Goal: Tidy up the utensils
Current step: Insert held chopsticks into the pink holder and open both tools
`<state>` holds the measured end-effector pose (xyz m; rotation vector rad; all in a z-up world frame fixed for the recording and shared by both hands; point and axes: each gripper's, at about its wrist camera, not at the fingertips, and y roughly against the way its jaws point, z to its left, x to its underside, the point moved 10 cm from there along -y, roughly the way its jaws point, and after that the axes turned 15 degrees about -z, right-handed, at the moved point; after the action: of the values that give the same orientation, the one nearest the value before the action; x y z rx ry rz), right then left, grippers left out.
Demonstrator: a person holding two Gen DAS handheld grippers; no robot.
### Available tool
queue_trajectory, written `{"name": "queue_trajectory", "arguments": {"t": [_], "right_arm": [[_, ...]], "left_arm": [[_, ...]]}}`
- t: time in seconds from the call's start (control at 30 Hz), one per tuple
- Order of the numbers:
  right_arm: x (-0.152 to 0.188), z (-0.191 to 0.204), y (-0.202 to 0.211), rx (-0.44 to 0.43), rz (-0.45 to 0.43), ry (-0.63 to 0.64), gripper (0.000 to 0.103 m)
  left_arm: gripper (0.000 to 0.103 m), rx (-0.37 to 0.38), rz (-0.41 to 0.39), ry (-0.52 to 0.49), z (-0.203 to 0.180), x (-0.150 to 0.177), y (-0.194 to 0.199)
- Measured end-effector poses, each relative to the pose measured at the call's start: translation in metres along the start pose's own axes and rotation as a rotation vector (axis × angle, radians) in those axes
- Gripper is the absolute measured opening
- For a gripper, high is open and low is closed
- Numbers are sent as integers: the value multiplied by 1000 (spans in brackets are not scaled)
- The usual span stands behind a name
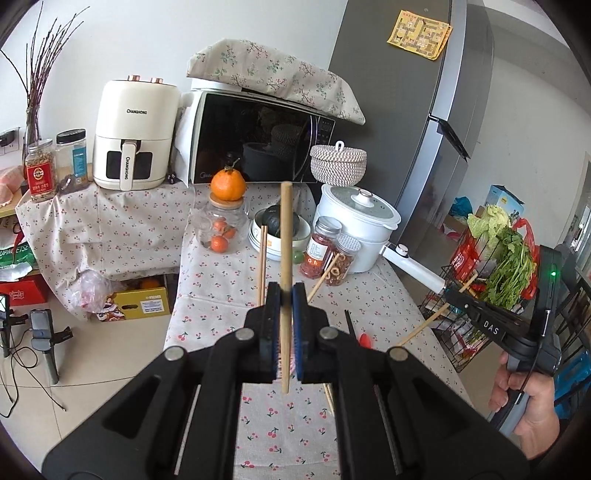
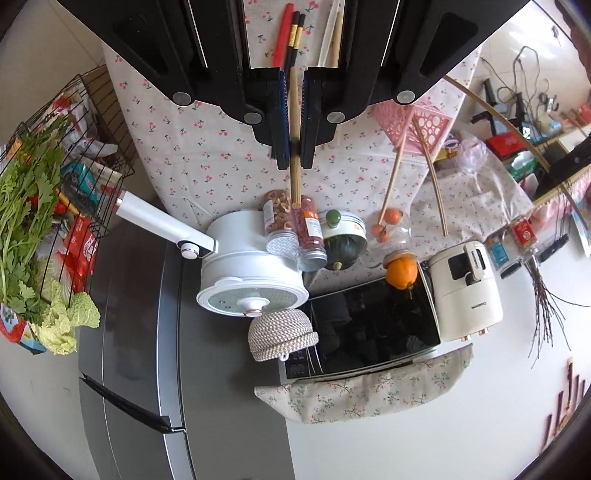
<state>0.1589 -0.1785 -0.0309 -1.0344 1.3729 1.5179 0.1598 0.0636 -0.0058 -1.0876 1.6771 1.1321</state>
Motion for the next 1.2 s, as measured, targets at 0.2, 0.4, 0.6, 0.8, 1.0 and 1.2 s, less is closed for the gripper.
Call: {"name": "queue_trajectory", "arguments": {"t": [0.2, 0.4, 0.6, 0.8, 1.0, 1.2], "right_arm": [[-39, 33, 19, -85, -96, -14, 5], [-63, 64, 21, -166, -149, -82, 5], [-70, 84, 8, -226, -169, -162, 5], [-55, 98, -18, -242, -141, -187, 6], [-24, 103, -52, -229, -59, -188, 6], [3, 104, -76, -219, 27, -191, 6]], "left_arm": [[7, -56, -105, 46, 13, -21, -8], [7, -109, -125, 63, 21, -20, -30], [7, -124, -70, 82, 22, -6, -49], [7, -145, 15, 83, 26, 12, -69], [7, -150, 88, 83, 30, 30, -85], [7, -148, 147, 78, 32, 43, -96]]}}
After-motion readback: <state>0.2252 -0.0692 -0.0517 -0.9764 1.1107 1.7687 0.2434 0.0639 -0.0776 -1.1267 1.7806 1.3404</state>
